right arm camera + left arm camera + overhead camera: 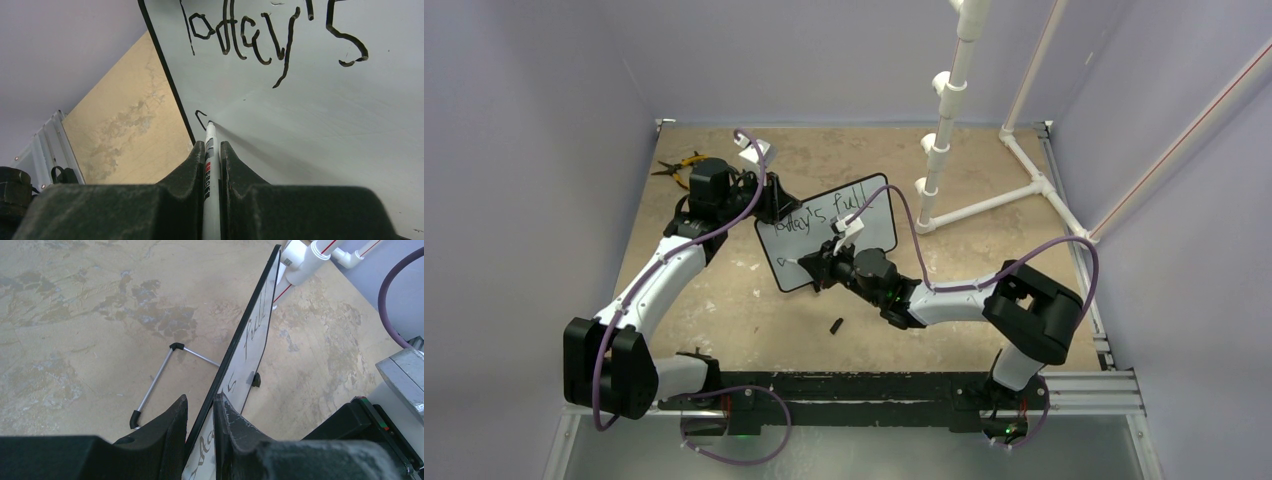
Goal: Write a sentence on the whiteboard
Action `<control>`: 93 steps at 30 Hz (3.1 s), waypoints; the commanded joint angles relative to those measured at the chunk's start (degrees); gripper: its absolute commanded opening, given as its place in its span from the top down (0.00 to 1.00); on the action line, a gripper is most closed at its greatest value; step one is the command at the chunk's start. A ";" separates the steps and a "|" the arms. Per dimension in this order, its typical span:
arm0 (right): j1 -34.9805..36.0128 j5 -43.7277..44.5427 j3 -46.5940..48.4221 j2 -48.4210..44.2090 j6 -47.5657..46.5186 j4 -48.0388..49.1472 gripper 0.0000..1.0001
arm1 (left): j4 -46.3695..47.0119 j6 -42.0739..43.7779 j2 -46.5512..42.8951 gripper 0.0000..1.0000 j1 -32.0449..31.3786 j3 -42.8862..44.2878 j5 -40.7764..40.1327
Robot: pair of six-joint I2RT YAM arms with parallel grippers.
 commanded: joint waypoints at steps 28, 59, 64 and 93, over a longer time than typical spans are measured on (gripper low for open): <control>-2.37 2.39 2.05 -2.43 -1.24 2.68 1.00 | -1.74 -1.07 0.80 0.78 -0.56 -1.11 -0.39; -2.39 -1.79 -4.30 -1.58 -0.10 -3.65 1.00 | -1.82 -0.98 0.64 0.78 -0.56 -1.14 -0.69; -1.69 -4.23 -3.44 -0.58 -0.42 -2.13 1.00 | -1.83 -0.99 0.83 0.78 -0.56 -1.11 -0.67; -1.08 -0.28 1.58 -1.00 -1.82 0.05 1.00 | -1.83 -0.90 1.43 0.78 -0.56 -1.07 -0.90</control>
